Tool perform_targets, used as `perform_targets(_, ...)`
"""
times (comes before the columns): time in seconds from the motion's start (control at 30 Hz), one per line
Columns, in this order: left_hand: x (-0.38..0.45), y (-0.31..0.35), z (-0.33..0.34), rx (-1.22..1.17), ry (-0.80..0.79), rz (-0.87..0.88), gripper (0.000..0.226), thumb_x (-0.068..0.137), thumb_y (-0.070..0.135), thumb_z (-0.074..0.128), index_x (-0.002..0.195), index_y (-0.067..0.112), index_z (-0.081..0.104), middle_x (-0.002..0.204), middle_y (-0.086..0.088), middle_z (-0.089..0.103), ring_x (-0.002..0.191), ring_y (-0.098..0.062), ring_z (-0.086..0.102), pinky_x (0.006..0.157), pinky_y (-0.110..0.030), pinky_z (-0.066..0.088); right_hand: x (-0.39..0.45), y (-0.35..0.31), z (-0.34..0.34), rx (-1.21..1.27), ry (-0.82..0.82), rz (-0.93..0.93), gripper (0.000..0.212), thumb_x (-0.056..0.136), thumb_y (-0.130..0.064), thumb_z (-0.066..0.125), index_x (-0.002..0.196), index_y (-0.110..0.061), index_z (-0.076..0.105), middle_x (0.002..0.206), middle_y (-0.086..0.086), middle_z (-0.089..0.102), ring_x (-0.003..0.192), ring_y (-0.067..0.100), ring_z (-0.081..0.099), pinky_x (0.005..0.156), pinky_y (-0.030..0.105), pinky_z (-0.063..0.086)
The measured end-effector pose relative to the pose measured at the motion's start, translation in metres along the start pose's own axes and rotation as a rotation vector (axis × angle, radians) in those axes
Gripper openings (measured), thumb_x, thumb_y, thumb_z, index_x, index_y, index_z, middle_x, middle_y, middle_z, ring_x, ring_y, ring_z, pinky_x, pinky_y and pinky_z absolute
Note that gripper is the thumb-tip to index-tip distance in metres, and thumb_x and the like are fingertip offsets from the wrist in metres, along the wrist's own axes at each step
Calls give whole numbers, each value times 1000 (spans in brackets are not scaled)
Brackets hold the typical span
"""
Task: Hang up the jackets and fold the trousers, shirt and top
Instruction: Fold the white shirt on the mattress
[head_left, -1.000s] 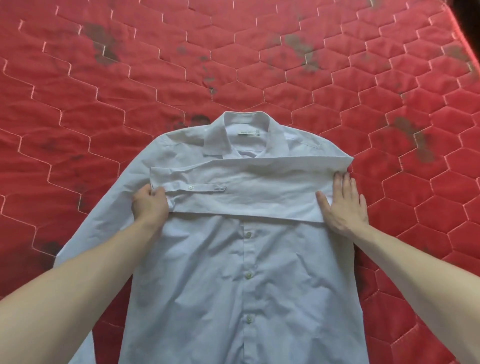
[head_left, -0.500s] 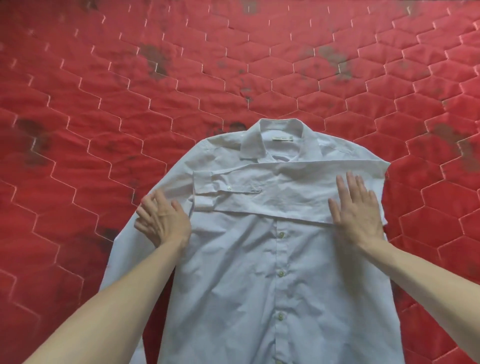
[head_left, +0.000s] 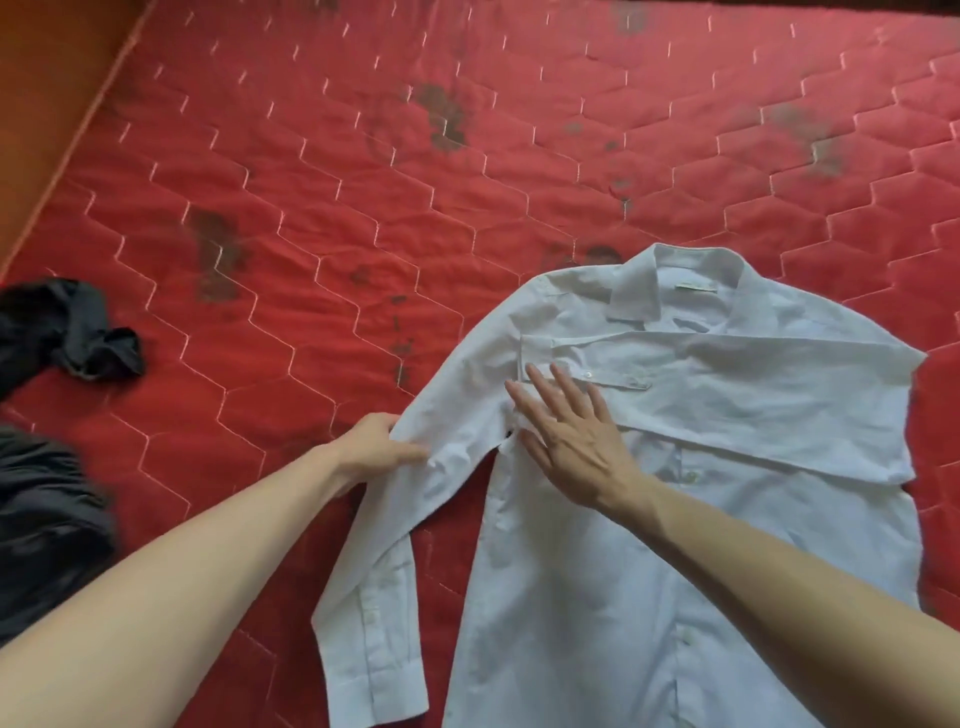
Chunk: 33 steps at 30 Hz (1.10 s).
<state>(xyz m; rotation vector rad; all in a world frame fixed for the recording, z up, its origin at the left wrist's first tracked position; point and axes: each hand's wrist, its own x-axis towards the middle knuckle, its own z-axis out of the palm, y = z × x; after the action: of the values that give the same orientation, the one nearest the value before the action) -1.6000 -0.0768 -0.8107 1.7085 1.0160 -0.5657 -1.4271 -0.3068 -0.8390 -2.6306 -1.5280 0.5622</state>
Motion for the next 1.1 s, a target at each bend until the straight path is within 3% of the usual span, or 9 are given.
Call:
perform_targets(0.07, -5, -2, -20, -103, -6, 34, 23, 87, 30, 83, 104, 15, 80, 98, 1, 81, 93, -17, 78, 82, -30, 62, 11, -11, 1, 14, -64, 121, 68, 105, -61, 15, 165, -39, -9, 175, -5, -8, 161, 27, -13, 128, 55, 3)
perform_targets(0.17, -9, -5, -60, -177, 64, 72, 32, 83, 37, 86, 89, 9, 73, 88, 4, 78, 79, -17, 75, 69, -27, 56, 22, -15, 5, 120, -163, 270, 81, 99, -72, 13, 164, -32, -13, 174, 0, -15, 160, 31, -14, 126, 63, 7)
perform_targets(0.27, -13, -6, -106, -55, 158, 135, 37, 79, 32, 90, 76, 13, 59, 74, -2, 60, 70, -17, 55, 59, -25, 43, 28, -14, 9, 154, -204, 321, 93, 93, -79, 13, 165, -26, -13, 173, -1, -19, 160, 27, -18, 127, 62, 7)
perform_targets(0.33, -15, -7, -134, 115, 176, 177, 32, 78, 31, 90, 77, 13, 64, 78, 1, 66, 70, -15, 59, 53, -19, 46, 31, -14, 10, 172, -224, 346, 97, 91, -83, 12, 164, -25, -16, 172, -4, -24, 159, 25, -20, 127, 61, 6)
perform_targets(0.43, -17, -10, -159, 416, 120, 191, 18, 79, 38, 85, 85, 25, 73, 88, 3, 71, 80, -17, 68, 65, -32, 55, 34, -16, 9, 173, -291, 369, 100, 90, -86, 14, 162, -27, -22, 169, -6, -32, 157, 24, -27, 127, 60, 0)
perform_targets(0.6, -16, -30, -174, 958, 100, 104, 30, 80, 49, 72, 62, 28, 60, 59, 11, 57, 62, -11, 54, 60, -30, 36, 40, -21, 1, 158, -423, 400, 109, 88, -87, 26, 157, -27, -33, 152, -11, -50, 152, 23, -37, 126, 57, -9)
perform_targets(0.8, -25, -68, -201, 837, 188, 101, 34, 78, 39, 76, 60, 22, 53, 60, 6, 58, 61, -20, 55, 57, -33, 41, 44, -23, -15, 140, -551, 375, 129, 77, -94, 45, 137, -30, -49, 147, -9, -57, 145, 25, -46, 125, 59, -13)
perform_targets(1.0, -43, -93, -228, 654, 214, -41, 19, 86, 31, 78, 75, 29, 62, 82, 1, 66, 79, -21, 61, 64, -33, 43, 43, -26, -18, 153, -562, 399, 138, 71, -97, 47, 148, -29, -44, 152, -10, -54, 147, 24, -44, 126, 60, -9)
perform_targets(1.1, -48, -103, -238, 553, 209, -97, 20, 89, 20, 74, 70, 21, 71, 75, -3, 66, 73, -21, 60, 63, -32, 43, 43, -27, -19, 142, -551, 402, 138, 69, -98, 47, 144, -31, -47, 152, -10, -54, 147, 24, -44, 126, 60, -9)
